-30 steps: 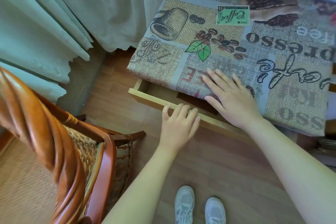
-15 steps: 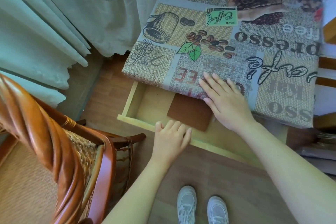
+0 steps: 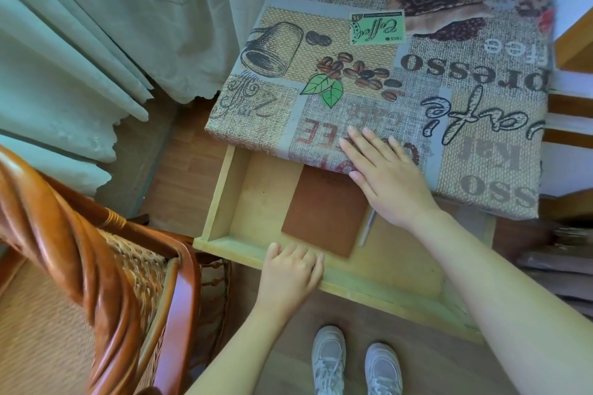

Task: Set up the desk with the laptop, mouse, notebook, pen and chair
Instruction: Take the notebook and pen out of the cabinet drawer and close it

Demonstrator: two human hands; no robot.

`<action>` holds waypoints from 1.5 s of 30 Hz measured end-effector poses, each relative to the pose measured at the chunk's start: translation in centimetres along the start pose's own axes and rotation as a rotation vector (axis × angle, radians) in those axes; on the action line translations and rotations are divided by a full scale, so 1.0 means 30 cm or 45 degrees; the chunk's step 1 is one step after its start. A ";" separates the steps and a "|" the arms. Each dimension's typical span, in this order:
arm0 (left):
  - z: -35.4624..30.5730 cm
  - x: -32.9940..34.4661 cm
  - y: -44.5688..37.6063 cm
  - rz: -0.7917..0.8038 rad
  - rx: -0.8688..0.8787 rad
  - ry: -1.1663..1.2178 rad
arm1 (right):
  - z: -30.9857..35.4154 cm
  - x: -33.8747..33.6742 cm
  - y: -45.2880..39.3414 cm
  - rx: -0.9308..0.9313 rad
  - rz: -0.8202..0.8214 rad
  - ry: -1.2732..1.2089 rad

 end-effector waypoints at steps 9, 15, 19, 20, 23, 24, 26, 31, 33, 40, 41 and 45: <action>-0.004 0.022 -0.024 -0.016 0.090 0.042 | 0.011 -0.042 0.072 0.066 -0.054 -0.221; 0.083 0.077 -0.095 0.220 -0.230 0.199 | 0.009 0.011 0.339 0.451 -0.417 -0.578; 0.140 0.103 -0.174 0.278 -0.420 0.367 | 0.016 0.186 0.373 0.670 -0.194 -0.663; 0.143 0.106 -0.196 0.271 -0.430 0.383 | 0.009 0.223 0.366 0.726 -0.149 -0.702; 0.139 0.145 -0.227 0.378 -0.417 0.394 | -0.009 0.305 0.339 0.868 -0.033 -0.772; 0.138 0.160 -0.227 0.422 -0.417 0.390 | -0.012 0.325 0.332 0.900 0.008 -0.779; 0.142 0.185 -0.216 0.469 -0.431 0.384 | -0.009 0.355 0.323 0.923 0.077 -0.765; 0.145 0.212 -0.181 0.406 -0.478 0.474 | 0.033 0.388 0.308 0.812 0.087 -0.768; 0.139 0.208 -0.179 0.335 -0.481 0.549 | 0.048 0.396 0.298 0.846 0.060 -0.870; 0.125 0.204 -0.153 0.242 -0.542 0.670 | 0.014 0.396 0.262 1.115 -0.138 -1.172; 0.124 0.203 -0.150 0.230 -0.545 0.683 | 0.005 0.404 0.260 1.147 -0.128 -1.208; 0.148 0.202 -0.149 0.176 -0.578 0.778 | -0.008 0.407 0.261 1.147 -0.118 -1.244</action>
Point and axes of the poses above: each hand's wrist, its own y-axis away from the middle knuckle, its own x-axis out of the palm, z = x × y, the point moved 7 cm from there along -y, towards the middle knuckle, and after that the axes turned 9 degrees about x, right-handed, at the moved point
